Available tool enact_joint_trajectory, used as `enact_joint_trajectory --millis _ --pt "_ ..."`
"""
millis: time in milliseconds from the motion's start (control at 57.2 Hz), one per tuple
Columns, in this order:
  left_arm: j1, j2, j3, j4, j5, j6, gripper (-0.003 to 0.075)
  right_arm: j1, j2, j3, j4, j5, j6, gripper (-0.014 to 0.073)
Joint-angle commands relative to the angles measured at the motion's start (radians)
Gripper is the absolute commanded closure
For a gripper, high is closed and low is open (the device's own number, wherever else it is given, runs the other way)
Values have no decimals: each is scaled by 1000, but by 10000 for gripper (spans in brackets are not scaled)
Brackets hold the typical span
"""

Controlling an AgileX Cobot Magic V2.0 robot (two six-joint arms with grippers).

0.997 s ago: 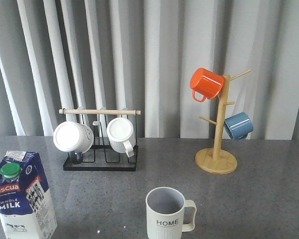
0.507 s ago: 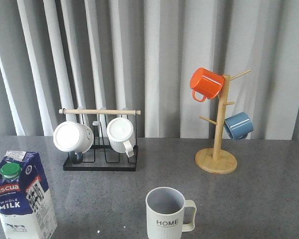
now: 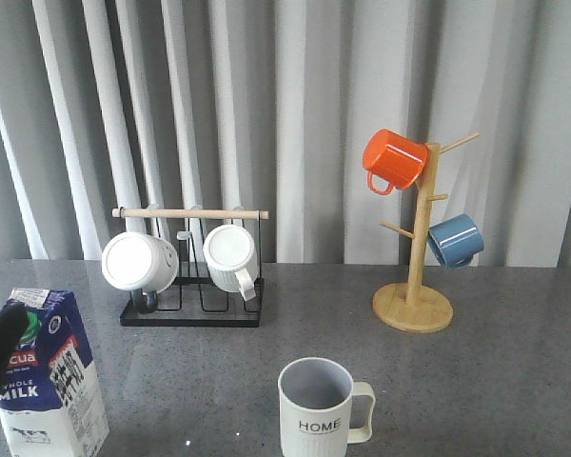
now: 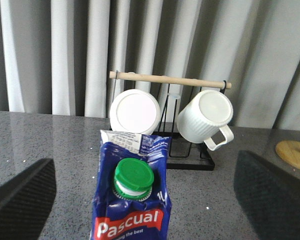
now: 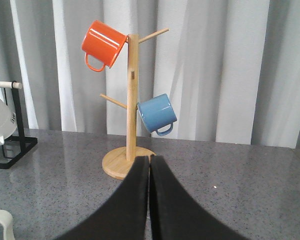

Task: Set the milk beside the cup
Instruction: 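Grasp the milk carton top with the left gripper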

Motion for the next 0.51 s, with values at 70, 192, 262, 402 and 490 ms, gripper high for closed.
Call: enact_joint_trajectory --millis 70,192,262,402,490 --pt "-7 58 -32 51 -186 -19 -2 -4 -5 -28 -2 -70 -4 603" --pt "-7 122 -32 51 -224 -43 1 -4 -5 -28 -2 -70 -4 603" --pt "-7 163 -32 50 -247 -52 6 -4 -5 -28 -2 -70 -4 603" --pt "-6 228 -32 50 -286 -74 10 -4 -5 -28 -2 -70 -4 603" --pt "-5 252 -32 50 -294 -73 23 -4 -5 -28 -2 -70 -4 603"
